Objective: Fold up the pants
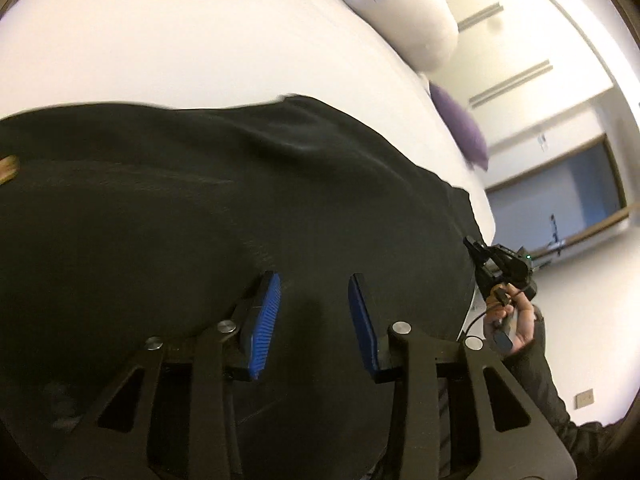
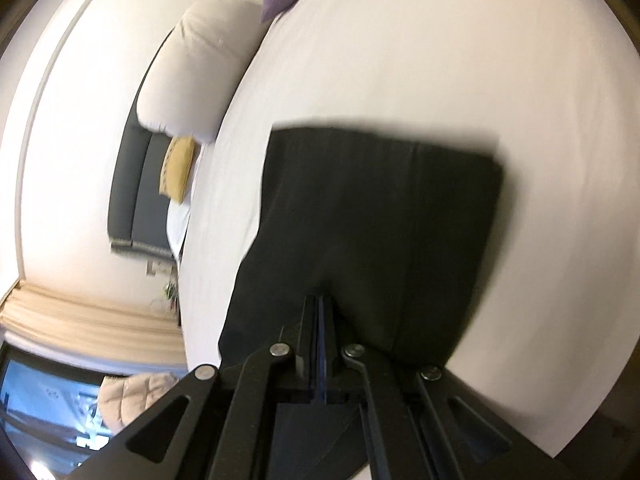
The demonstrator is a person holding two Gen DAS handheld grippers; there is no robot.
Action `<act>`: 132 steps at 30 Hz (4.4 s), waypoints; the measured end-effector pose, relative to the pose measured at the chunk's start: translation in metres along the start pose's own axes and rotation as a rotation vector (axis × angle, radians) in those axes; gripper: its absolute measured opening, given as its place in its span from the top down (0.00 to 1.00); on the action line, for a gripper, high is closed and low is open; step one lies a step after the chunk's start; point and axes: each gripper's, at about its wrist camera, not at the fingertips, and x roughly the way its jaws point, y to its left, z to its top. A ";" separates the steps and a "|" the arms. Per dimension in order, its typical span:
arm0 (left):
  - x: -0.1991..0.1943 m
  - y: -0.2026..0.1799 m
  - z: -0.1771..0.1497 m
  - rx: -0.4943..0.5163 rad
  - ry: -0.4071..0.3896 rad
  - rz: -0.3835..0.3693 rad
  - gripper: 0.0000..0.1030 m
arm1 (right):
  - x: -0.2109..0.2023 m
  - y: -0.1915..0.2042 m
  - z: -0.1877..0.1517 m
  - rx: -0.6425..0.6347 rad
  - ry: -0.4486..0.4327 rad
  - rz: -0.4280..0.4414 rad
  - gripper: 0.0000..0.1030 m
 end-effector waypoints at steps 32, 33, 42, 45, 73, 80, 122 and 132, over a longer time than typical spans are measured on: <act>-0.022 -0.015 -0.011 -0.029 -0.042 0.044 0.49 | -0.084 -0.054 0.036 0.171 -0.096 0.091 0.48; -0.020 -0.013 -0.011 -0.039 -0.046 0.033 0.49 | -0.079 -0.053 0.038 0.177 -0.097 0.094 0.51; -0.017 0.000 -0.018 -0.049 -0.051 0.058 0.69 | -0.063 -0.055 0.051 0.194 -0.094 0.106 0.87; -0.016 0.001 -0.018 -0.055 -0.049 0.050 0.69 | -0.062 -0.056 0.049 0.190 -0.103 0.112 0.89; -0.017 -0.013 -0.008 -0.210 -0.059 -0.140 0.28 | 0.024 0.156 -0.186 -1.247 0.139 -0.507 0.91; 0.003 -0.029 0.007 -0.294 -0.009 -0.288 0.19 | 0.002 0.188 -0.236 -1.332 0.082 -0.408 0.91; 0.033 -0.004 0.035 -0.249 0.086 -0.137 0.81 | 0.022 0.184 -0.407 -1.633 0.266 -0.303 0.88; 0.004 -0.024 0.034 -0.165 0.020 -0.059 0.81 | 0.013 0.181 -0.415 -1.661 0.269 -0.300 0.85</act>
